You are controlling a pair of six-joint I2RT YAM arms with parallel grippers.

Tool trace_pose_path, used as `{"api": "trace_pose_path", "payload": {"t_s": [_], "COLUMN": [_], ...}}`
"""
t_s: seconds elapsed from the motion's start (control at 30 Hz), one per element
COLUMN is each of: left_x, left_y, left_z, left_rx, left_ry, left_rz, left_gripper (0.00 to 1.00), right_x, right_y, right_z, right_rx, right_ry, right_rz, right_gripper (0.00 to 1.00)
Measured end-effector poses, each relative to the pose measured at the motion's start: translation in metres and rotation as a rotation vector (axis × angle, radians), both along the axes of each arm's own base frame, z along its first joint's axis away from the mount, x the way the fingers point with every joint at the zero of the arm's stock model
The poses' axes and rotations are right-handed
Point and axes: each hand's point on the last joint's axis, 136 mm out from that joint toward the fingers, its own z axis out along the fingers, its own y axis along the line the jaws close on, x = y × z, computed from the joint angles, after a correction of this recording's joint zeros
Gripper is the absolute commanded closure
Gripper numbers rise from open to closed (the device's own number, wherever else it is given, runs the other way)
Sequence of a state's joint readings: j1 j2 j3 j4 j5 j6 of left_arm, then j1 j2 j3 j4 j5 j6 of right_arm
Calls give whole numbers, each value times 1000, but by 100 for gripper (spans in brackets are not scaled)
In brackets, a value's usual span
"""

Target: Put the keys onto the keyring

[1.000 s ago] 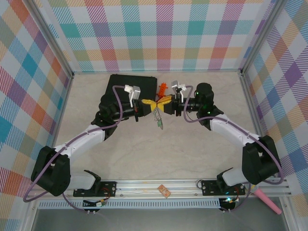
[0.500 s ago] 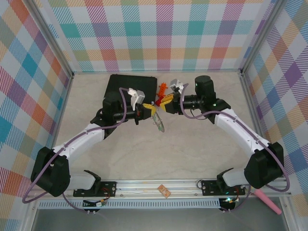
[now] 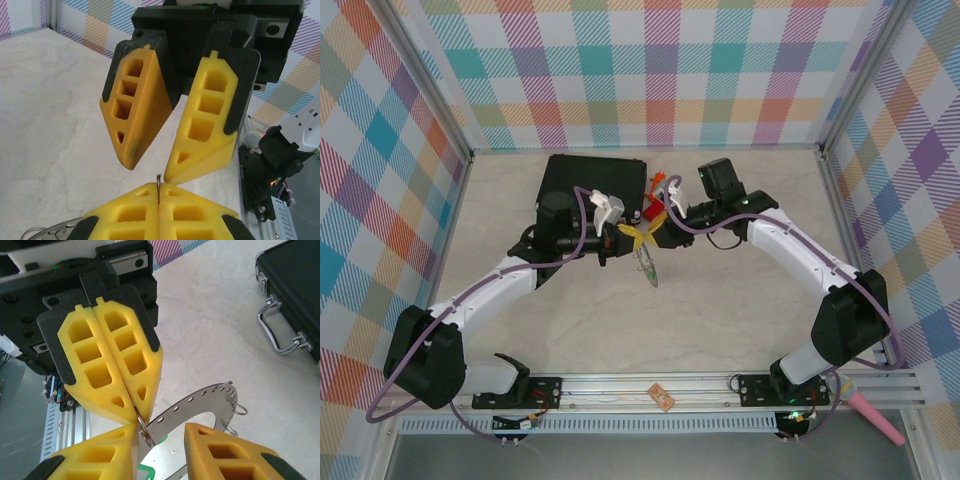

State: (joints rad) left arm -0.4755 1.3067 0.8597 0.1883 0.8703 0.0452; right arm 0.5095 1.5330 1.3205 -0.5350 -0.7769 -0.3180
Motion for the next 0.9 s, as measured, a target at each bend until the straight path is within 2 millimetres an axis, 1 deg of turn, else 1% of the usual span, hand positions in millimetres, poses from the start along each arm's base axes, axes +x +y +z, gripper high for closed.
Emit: {"api": "trace_pose_path", "payload": {"t_s": [0.13, 0.2, 0.27, 0.47, 0.9], "left_x": [-1, -1, -1, -1, 1], "left_y": [-1, -1, -1, -1, -4], "left_z": [3, 4, 5, 4, 4], "left_rx": [-3, -5, -5, 0, 0], "left_ry": [-5, -7, -7, 3, 16], "left_rz": [-10, -13, -12, -12, -26], "left_gripper": [100, 100, 100, 100, 100], "right_x": [-4, -4, -4, -6, -10], "right_y": [-1, -1, 0, 2, 5], "right_z": [-3, -4, -5, -10, -8], "right_rx": [-13, -16, -20, -30, -16], "right_ry": [6, 5, 7, 25, 32], "right_rz": [12, 16, 22, 36, 53], "right_gripper": [72, 75, 75, 77, 82]}}
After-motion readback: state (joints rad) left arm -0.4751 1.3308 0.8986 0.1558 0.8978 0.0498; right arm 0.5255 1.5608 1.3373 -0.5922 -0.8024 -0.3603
